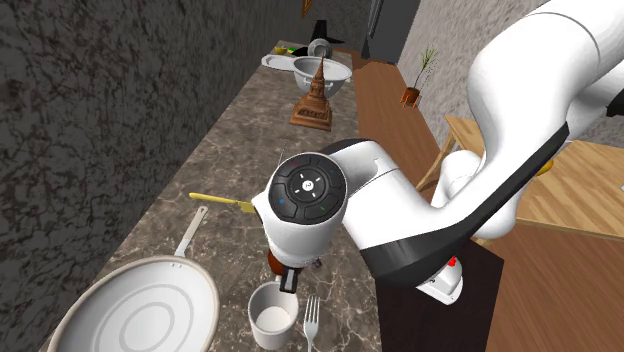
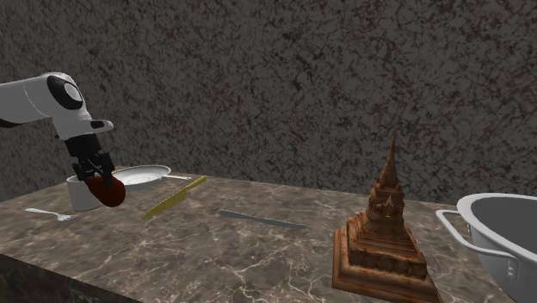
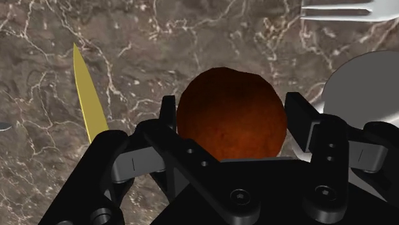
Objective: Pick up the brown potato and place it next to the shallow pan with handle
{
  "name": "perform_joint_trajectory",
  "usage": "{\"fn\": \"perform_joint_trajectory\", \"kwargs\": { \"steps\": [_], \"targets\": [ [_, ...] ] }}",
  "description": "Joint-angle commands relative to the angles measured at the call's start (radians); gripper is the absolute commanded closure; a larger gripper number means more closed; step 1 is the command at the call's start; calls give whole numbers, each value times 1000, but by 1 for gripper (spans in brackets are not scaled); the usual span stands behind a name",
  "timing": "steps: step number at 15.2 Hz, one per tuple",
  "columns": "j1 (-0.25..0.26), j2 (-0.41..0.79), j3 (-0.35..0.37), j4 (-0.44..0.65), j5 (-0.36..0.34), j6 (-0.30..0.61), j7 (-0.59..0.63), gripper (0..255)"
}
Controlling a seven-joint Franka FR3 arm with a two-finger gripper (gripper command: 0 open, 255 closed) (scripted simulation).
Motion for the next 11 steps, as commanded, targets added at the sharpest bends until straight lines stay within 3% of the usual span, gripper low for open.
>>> {"fn": "perform_joint_trajectory", "kwargs": {
  "steps": [1,9,10,11],
  "targets": [
    [-4,68,5,-33,-14,57,22,255],
    [-15,67,16,-33,-13,57,21,255],
    [-15,55,11,-41,-7,58,11,0],
    [-12,68,19,-31,-11,55,27,0]
  ]
}}
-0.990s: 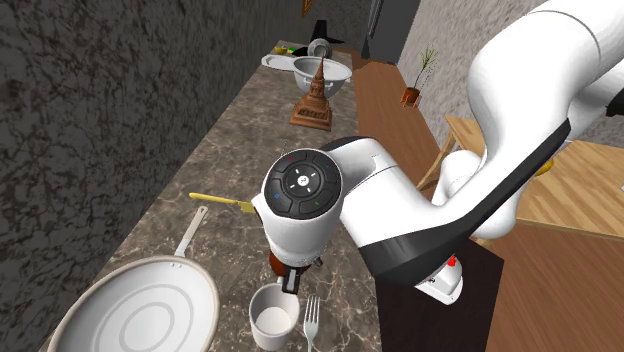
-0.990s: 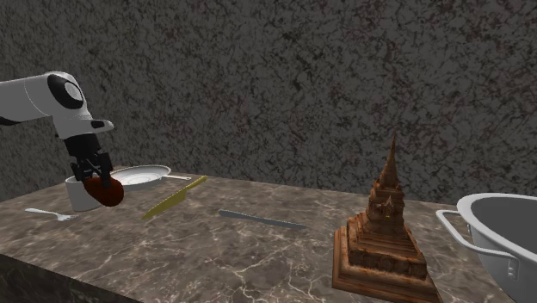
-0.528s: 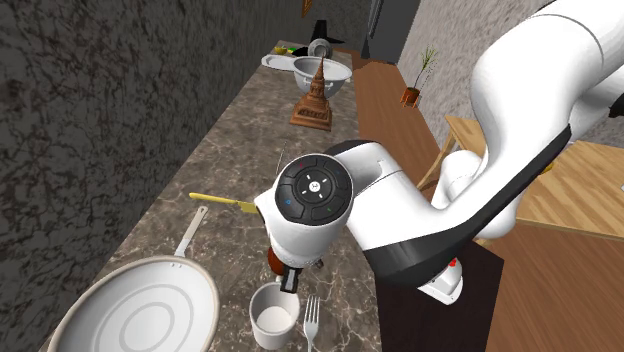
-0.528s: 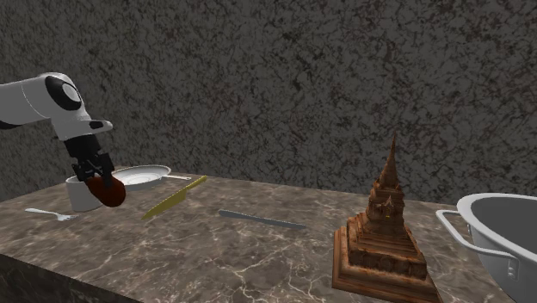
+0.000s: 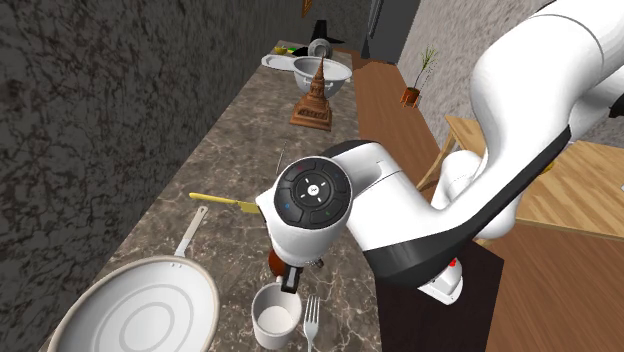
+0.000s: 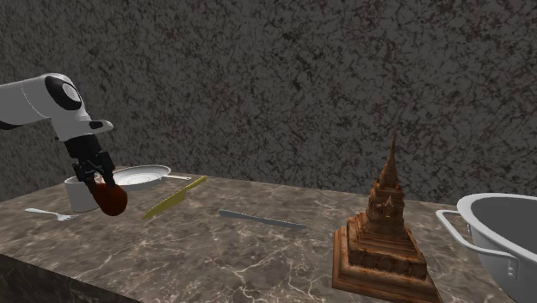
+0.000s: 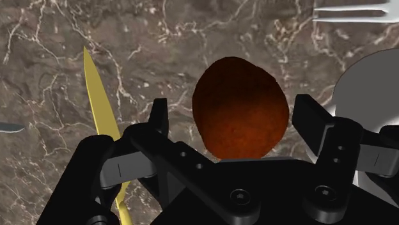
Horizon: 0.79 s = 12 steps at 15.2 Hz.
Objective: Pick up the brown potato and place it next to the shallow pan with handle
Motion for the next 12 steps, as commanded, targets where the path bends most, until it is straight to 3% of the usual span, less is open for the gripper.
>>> {"fn": "perform_joint_trajectory", "kwargs": {
  "steps": [1,4,8,12],
  "targets": [
    [8,75,12,-17,16,52,8,0],
    [-3,82,3,-16,4,59,-4,0],
    [18,37,3,77,51,-66,-35,0],
    [19,37,2,77,51,-66,-35,0]
  ]
}}
